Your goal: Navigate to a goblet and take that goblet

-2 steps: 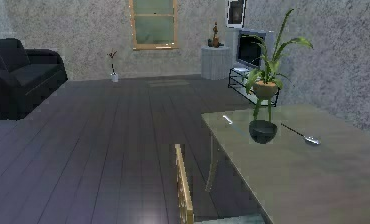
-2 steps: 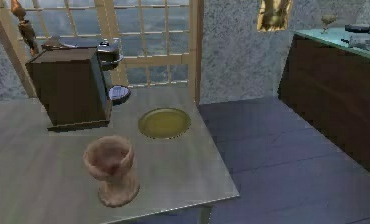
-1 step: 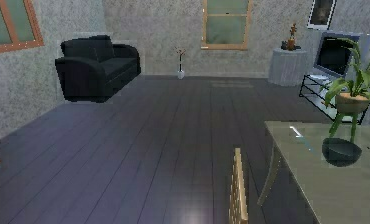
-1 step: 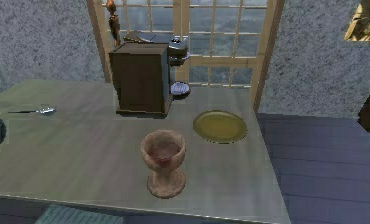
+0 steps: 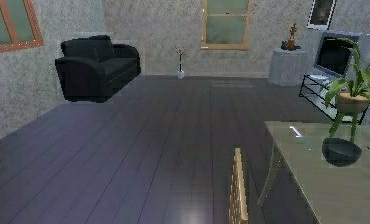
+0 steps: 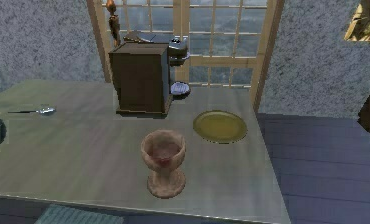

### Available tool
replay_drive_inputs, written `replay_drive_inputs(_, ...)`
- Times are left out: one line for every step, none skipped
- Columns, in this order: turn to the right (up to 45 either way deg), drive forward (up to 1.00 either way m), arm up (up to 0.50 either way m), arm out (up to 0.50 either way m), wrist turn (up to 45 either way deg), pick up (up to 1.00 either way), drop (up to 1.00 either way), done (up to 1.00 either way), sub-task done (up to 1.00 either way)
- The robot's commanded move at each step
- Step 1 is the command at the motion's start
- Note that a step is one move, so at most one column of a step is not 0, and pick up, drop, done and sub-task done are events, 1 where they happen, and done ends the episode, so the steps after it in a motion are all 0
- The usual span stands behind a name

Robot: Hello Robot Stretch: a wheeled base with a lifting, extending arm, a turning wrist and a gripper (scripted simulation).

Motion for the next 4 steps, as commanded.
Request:
replay_drive_inputs(0.0, 0.00, 0.36, 0.00, 0.0, 0.00, 0.00, 0.00, 0.00)
replay_drive_inputs(0.0, 0.00, 0.00, 0.16, 0.0, 0.00, 0.00, 0.00, 0.00)
replay_drive_inputs(0.0, 0.00, 0.00, 0.00, 45.0, 0.00, 0.00, 0.00, 0.00)
replay_drive_inputs(0.0, 0.00, 0.00, 0.00, 45.0, 0.00, 0.00, 0.00, 0.00)
